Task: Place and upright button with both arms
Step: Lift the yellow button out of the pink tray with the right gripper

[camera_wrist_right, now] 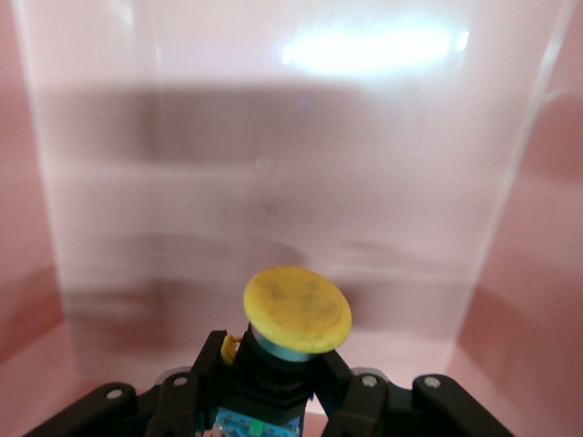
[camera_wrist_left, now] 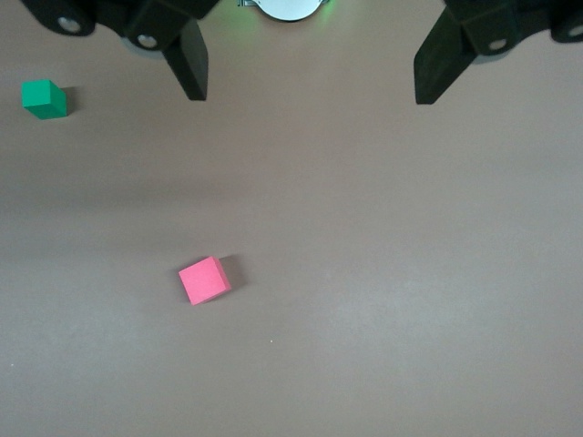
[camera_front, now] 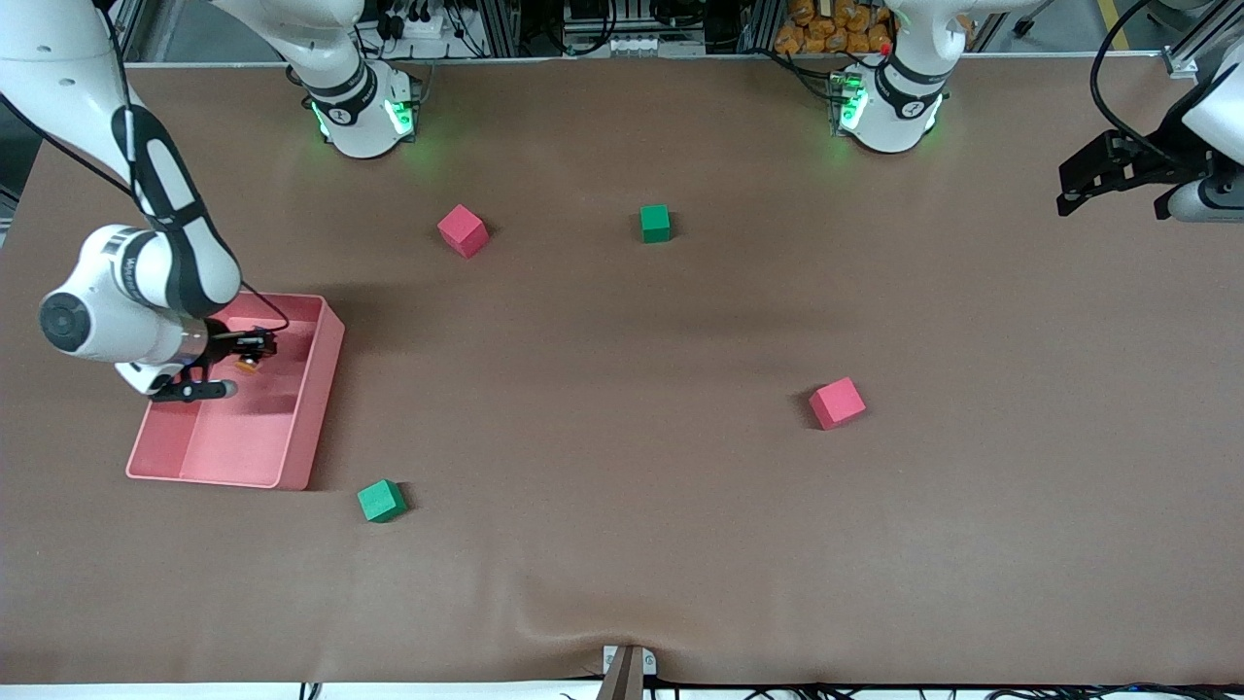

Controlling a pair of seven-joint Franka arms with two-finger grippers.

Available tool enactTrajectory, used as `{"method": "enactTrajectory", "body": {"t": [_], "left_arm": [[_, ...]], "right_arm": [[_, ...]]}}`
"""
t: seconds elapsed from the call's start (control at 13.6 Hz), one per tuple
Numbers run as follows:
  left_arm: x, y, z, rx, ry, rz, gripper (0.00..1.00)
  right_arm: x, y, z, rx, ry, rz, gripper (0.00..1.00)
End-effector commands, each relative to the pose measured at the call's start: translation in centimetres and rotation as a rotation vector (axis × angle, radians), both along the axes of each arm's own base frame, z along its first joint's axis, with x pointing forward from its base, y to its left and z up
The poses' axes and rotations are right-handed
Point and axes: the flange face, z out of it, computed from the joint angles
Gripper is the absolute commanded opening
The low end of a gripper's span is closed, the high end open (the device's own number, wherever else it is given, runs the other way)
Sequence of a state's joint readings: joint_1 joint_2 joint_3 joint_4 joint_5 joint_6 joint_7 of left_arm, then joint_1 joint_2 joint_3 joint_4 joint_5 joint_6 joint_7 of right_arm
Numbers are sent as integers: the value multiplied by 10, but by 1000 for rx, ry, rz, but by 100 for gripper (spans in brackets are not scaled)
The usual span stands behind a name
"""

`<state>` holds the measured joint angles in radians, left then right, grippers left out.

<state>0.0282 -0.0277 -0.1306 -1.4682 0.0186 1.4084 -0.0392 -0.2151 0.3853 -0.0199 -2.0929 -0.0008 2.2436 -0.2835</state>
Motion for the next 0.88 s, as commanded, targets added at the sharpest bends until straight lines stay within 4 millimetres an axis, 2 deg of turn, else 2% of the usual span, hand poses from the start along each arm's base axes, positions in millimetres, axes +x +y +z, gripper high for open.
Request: {"method": "enactTrajectory", "body": {"t": [0.0,0.22,0.44,0.51,0.66,0.81], "left_arm": [[-8,5,9,-7,0,-8,100],[-8,6,9,-5,0,-8,100],[-13,6,16,-2,-14,-8,100],[-16,5,18,-3,-14,-9,100],[-18,2,19,-2,-7,-15,100],[-23,3,24,-1,-13,-12,100]], "right_arm": [[20,-3,58,-12,-44,15,0],[46,16,97,-13,-88,56,0],[67,66,119,12,-129,192,0],[75,90,125,25,-147,260,0],[85,150,134,44,-173,374,0],[86,222,143,87,-199,447,0]]}}
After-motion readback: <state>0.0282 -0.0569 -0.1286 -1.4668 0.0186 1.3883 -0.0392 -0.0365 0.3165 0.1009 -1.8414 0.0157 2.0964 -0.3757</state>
